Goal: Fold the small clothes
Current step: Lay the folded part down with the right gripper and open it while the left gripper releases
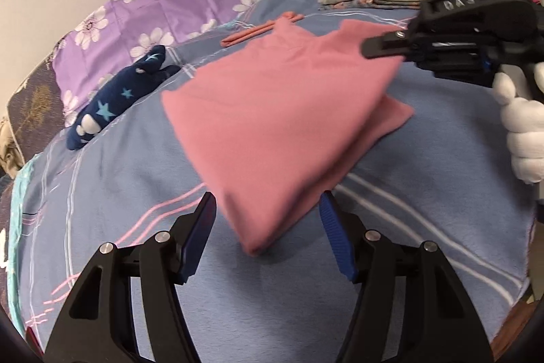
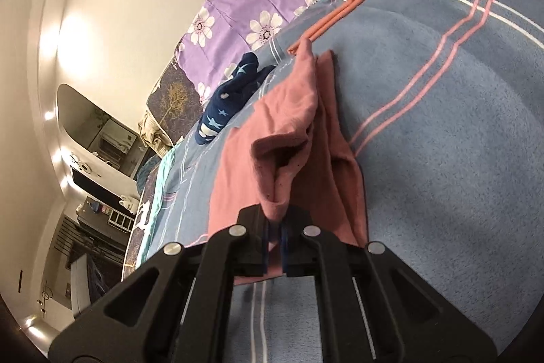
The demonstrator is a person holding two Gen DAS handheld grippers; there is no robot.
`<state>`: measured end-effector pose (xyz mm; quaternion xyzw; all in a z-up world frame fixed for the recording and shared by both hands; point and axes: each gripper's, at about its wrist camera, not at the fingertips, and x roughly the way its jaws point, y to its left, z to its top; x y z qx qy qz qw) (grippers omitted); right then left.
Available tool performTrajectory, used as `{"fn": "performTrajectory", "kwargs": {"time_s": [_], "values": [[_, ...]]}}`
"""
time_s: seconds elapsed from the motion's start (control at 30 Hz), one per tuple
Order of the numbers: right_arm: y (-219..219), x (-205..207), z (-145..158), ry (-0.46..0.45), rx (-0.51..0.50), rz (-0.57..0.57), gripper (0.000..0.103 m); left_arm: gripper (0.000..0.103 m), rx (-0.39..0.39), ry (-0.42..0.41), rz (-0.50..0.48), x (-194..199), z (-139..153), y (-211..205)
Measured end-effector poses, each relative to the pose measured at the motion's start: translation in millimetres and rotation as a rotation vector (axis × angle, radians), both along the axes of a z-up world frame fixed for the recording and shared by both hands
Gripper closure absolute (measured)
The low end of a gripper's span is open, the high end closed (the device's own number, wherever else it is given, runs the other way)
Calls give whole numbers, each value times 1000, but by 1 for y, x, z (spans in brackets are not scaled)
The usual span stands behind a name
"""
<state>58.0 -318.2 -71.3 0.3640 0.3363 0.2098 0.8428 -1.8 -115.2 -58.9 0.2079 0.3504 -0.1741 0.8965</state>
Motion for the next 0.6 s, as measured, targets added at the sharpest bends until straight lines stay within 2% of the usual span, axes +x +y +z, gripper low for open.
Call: {"fn": "performTrajectory", "kwargs": {"time_s": [0.23, 0.33, 0.43, 0.5, 0.6], "values": [[1, 0, 15, -34, 3, 1, 98, 39, 16, -16, 51, 14, -4, -17], [-4, -4, 3, 2, 9, -6, 99, 39, 49, -32, 124, 17, -6, -5], [-9, -5, -27, 104, -6, -4, 99, 37, 62, -11, 214, 19, -11, 20], [-7, -5, -41, 153, -6, 3, 98, 33, 5, 30, 239, 19, -14, 40], [-7, -9, -41, 143, -23, -5, 98, 33, -44, 54, 247, 17, -13, 48]]}}
